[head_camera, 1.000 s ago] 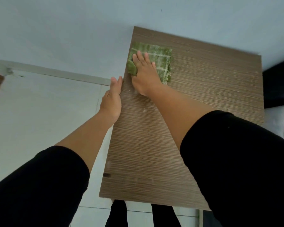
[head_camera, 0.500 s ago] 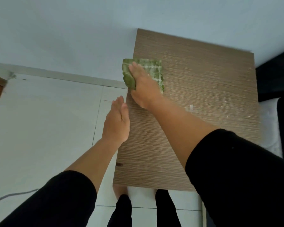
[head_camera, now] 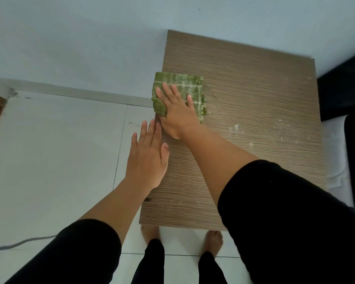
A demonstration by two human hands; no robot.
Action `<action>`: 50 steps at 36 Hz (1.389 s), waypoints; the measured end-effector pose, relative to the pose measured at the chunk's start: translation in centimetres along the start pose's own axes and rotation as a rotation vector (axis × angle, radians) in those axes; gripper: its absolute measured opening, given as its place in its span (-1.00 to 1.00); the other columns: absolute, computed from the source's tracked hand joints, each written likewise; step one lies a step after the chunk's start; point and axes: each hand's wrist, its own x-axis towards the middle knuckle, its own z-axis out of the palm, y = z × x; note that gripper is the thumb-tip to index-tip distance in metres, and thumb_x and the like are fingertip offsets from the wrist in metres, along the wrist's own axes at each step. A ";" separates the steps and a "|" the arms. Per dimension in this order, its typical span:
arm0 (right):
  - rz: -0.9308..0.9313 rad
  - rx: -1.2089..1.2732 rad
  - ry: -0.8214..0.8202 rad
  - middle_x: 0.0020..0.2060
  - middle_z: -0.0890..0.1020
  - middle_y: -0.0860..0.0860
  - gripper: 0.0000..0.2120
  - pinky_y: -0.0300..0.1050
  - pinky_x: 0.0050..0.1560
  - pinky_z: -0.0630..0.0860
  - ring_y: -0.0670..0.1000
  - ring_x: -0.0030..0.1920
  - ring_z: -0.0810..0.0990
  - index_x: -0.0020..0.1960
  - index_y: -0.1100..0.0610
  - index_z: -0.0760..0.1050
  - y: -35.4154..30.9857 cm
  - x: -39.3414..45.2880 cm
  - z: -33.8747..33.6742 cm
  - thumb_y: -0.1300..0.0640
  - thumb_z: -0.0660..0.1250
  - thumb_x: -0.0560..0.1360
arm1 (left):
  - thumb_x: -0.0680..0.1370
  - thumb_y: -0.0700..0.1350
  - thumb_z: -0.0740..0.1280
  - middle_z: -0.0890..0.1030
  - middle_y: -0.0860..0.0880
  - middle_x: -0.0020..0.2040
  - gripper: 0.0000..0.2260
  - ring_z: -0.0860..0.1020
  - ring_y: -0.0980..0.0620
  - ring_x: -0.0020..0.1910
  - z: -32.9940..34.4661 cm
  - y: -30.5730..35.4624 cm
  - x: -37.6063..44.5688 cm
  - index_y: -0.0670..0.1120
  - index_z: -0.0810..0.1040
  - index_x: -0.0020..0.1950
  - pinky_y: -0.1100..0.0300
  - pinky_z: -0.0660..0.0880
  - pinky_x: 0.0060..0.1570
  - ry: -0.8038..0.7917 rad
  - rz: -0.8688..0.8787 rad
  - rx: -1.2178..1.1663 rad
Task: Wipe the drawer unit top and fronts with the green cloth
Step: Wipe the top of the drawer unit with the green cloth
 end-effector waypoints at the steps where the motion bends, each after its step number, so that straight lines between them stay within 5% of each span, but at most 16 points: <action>1: 0.003 0.001 0.002 0.53 -0.20 -0.09 -0.41 0.11 0.46 -0.31 -0.06 0.51 -0.29 0.53 -0.03 -0.19 0.1 -0.1 0.0 -0.01 0.04 0.61 | 0.52 0.07 -0.28 0.04 -0.12 0.55 -0.38 -0.07 -0.08 0.53 0.1 0.4 -0.1 -0.17 0.02 0.53 -0.03 -0.10 0.47 0.009 0.004 0.024; 7: 0.062 0.046 0.022 0.53 -0.21 -0.08 -0.37 0.11 0.46 -0.32 -0.06 0.50 -0.30 0.53 -0.02 -0.19 2.3 -1.4 -0.2 0.08 0.08 0.59 | 0.55 0.04 -0.23 0.14 -0.15 0.53 -0.41 -0.01 -0.10 0.53 1.5 3.0 -0.4 -0.21 0.15 0.50 -0.09 -0.13 0.46 0.009 0.079 0.101; 13: 0.140 0.037 0.052 0.52 -0.22 -0.08 -0.38 0.11 0.47 -0.30 -0.05 0.51 -0.29 0.53 -0.02 -0.21 7.1 -3.7 -1.1 0.10 0.07 0.60 | 0.52 0.06 -0.31 0.05 -0.12 0.55 -0.38 -0.10 -0.07 0.53 2.9 7.2 -0.6 -0.19 0.03 0.52 -0.07 -0.21 0.47 -0.058 0.169 0.129; 23: 0.289 0.057 0.078 0.53 -0.22 -0.08 -0.39 0.13 0.48 -0.27 -0.04 0.51 -0.28 0.53 0.00 -0.21 16.0 -7.6 -2.8 0.06 0.06 0.60 | 0.56 0.05 -0.24 0.16 -0.13 0.53 -0.41 0.00 -0.08 0.53 6.3 15.1 -1.2 -0.21 0.13 0.50 -0.03 -0.12 0.47 -0.103 0.333 0.117; 28: 0.335 0.060 0.079 0.52 -0.23 -0.08 -0.39 0.13 0.47 -0.27 -0.04 0.51 -0.29 0.53 0.00 -0.22 19.6 -9.8 -3.2 0.05 0.05 0.61 | 0.51 0.06 -0.35 0.04 -0.10 0.55 -0.36 -0.09 -0.05 0.54 7.9 18.6 -0.8 -0.18 0.02 0.52 -0.04 -0.13 0.50 -0.142 0.293 0.140; 35: 0.377 0.066 0.099 0.52 -0.23 -0.07 -0.38 0.14 0.47 -0.26 -0.03 0.51 -0.28 0.53 0.01 -0.23 23.8 -11.5 -4.0 0.05 0.05 0.61 | 0.50 0.03 -0.31 0.17 -0.15 0.52 -0.36 0.06 -0.09 0.52 8.9 21.9 -0.4 -0.21 0.14 0.49 -0.04 -0.11 0.47 -0.092 0.205 0.202; 44: 0.456 0.113 0.127 0.52 -0.25 -0.06 -0.39 0.13 0.47 -0.29 -0.01 0.51 -0.30 0.53 0.02 -0.25 27.8 -14.2 -4.4 0.08 0.04 0.61 | 0.55 -0.04 -0.09 0.40 -0.22 0.39 -0.47 0.30 -0.17 0.43 9.7 22.2 -0.2 -0.28 0.37 0.37 -0.07 0.21 0.41 -0.012 0.164 0.190; 50: 0.585 0.291 0.260 0.54 -0.16 0.02 -0.41 -0.06 0.52 -0.15 0.00 0.53 -0.17 0.53 0.15 -0.20 29.5 -17.6 -4.6 0.16 0.03 0.60 | 0.62 -0.06 -0.03 0.13 -0.13 0.53 -0.54 0.01 -0.03 0.53 9.7 22.6 -0.3 -0.21 0.12 0.50 0.09 -0.04 0.50 -0.058 0.113 0.179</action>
